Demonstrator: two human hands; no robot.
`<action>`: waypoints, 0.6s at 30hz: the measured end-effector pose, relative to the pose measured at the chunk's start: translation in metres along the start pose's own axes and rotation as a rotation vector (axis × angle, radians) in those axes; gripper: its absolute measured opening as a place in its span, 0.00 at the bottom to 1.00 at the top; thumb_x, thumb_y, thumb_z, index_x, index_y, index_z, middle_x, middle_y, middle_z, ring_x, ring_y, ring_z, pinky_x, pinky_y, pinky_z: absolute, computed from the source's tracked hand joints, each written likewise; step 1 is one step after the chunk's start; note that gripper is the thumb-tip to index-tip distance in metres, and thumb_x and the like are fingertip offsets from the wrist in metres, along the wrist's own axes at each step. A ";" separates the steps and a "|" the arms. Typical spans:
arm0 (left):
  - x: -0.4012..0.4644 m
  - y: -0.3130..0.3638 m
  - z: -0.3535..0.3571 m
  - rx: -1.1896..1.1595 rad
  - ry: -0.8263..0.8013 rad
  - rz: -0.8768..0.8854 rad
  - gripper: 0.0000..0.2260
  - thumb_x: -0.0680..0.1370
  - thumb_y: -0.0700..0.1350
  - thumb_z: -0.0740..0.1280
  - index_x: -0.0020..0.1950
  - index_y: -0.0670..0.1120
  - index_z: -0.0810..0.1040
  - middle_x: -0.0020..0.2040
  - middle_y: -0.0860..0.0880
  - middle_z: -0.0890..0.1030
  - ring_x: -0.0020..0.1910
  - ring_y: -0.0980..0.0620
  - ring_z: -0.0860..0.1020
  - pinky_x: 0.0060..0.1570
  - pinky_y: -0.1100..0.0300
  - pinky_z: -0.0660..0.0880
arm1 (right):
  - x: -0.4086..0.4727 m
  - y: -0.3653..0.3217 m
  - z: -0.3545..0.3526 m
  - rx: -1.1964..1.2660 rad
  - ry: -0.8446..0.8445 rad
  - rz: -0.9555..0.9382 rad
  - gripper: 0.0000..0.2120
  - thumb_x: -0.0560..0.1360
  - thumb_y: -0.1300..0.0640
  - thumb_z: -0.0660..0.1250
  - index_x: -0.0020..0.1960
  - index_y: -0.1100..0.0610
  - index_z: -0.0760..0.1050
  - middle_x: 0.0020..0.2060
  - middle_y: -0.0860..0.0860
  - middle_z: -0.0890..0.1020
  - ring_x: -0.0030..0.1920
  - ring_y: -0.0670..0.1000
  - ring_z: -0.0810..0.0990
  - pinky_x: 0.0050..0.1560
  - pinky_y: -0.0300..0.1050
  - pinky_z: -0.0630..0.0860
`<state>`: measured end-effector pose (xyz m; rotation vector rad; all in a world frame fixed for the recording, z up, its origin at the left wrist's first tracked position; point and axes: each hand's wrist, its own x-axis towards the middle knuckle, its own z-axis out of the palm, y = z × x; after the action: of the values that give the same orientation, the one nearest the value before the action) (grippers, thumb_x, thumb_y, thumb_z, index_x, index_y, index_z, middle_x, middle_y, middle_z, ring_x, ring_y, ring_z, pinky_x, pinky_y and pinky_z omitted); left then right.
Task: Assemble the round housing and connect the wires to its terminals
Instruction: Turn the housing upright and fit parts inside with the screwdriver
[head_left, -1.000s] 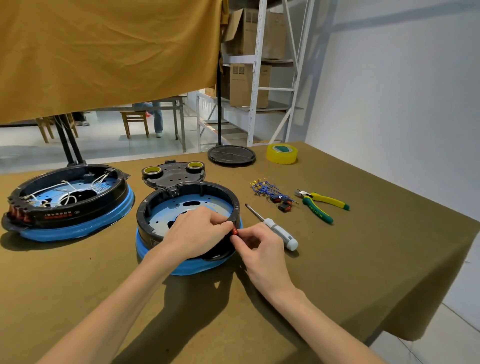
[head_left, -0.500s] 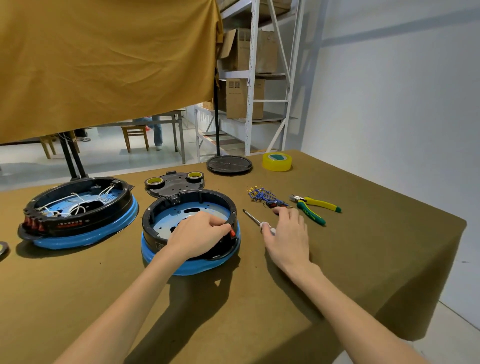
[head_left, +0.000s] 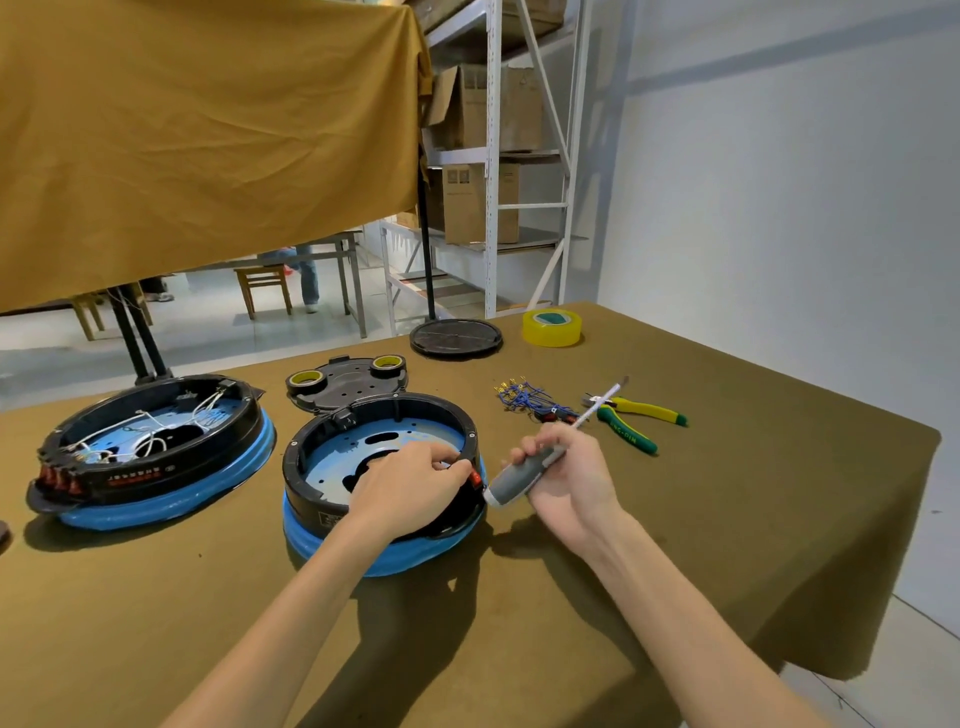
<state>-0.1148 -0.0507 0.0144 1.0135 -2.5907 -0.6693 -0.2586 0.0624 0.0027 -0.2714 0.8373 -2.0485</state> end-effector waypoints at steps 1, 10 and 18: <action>0.000 0.002 0.002 -0.010 0.001 -0.004 0.12 0.83 0.59 0.60 0.56 0.57 0.82 0.50 0.56 0.84 0.49 0.55 0.80 0.51 0.53 0.80 | 0.000 0.001 0.003 0.054 0.009 -0.013 0.07 0.76 0.63 0.65 0.48 0.56 0.67 0.30 0.51 0.69 0.32 0.51 0.71 0.49 0.50 0.74; 0.002 0.002 0.007 0.002 0.026 -0.002 0.13 0.83 0.60 0.60 0.61 0.58 0.79 0.54 0.55 0.83 0.50 0.55 0.79 0.44 0.58 0.77 | 0.010 0.015 0.018 0.068 0.407 -0.267 0.19 0.79 0.62 0.66 0.32 0.54 0.64 0.21 0.49 0.62 0.20 0.49 0.62 0.29 0.44 0.72; 0.002 -0.001 0.007 0.023 0.036 -0.013 0.13 0.83 0.60 0.58 0.57 0.59 0.80 0.52 0.55 0.84 0.50 0.53 0.80 0.49 0.54 0.79 | 0.015 0.013 0.018 0.037 0.404 -0.341 0.23 0.78 0.65 0.64 0.27 0.53 0.64 0.20 0.49 0.61 0.20 0.49 0.61 0.31 0.46 0.72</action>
<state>-0.1184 -0.0508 0.0080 1.0399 -2.5683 -0.6202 -0.2501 0.0375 0.0060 0.0292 1.0503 -2.4841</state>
